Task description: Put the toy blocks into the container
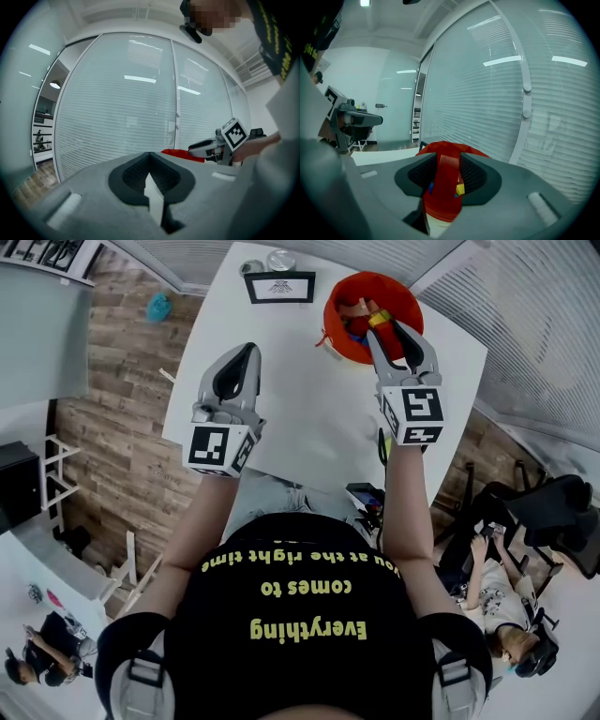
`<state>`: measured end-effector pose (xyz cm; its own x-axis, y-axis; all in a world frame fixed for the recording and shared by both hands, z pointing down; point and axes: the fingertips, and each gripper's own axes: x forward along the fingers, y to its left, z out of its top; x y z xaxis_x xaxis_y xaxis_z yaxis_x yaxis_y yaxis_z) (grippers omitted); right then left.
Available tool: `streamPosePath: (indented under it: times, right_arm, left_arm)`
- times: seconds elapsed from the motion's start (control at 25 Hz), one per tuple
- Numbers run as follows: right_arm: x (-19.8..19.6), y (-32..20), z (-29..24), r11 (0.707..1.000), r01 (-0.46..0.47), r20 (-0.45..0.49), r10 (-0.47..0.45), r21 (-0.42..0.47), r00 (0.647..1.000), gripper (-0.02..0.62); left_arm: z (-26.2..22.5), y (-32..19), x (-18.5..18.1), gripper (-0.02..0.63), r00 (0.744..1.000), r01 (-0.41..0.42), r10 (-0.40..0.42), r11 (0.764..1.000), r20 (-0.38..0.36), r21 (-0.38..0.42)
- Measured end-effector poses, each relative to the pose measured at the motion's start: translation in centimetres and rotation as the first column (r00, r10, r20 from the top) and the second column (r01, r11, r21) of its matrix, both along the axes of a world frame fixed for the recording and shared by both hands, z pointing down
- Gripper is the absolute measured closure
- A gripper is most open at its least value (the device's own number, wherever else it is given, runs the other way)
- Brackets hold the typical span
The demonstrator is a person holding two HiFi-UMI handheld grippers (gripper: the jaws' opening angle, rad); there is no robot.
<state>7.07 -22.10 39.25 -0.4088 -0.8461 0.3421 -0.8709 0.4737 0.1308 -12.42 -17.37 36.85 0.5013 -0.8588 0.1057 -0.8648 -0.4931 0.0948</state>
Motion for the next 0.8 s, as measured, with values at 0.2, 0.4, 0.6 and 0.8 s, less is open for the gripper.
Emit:
streamPosePath:
  times: [0.2, 0.4, 0.6, 0.8]
  right_arm:
    - [0.2, 0.3, 1.1, 1.000, -0.001, -0.027, 0.001, -0.027, 1.000, 0.446]
    - [0.3, 0.4, 1.4, 0.999, -0.001, -0.028, 0.000, -0.033, 1.000, 0.448]
    - [0.2, 0.5, 1.4, 0.999, 0.006, -0.036, -0.008, -0.035, 0.999, 0.448]
    - [0.2, 0.6, 1.2, 0.999, 0.009, -0.029, -0.010, -0.038, 1.000, 0.446]
  left_arm:
    - [0.2, -0.1, 0.1, 0.607, 1.000, -0.004, 0.004, 1.000, -0.002, -0.007]
    - [0.3, -0.2, 0.4, 0.607, 1.000, -0.011, 0.011, 1.000, 0.001, -0.006]
    - [0.4, -0.3, 0.7, 0.607, 1.000, -0.017, 0.017, 1.000, 0.001, -0.009]
    - [0.2, -0.3, 1.0, 0.607, 1.000, -0.031, 0.031, 1.000, 0.003, -0.007]
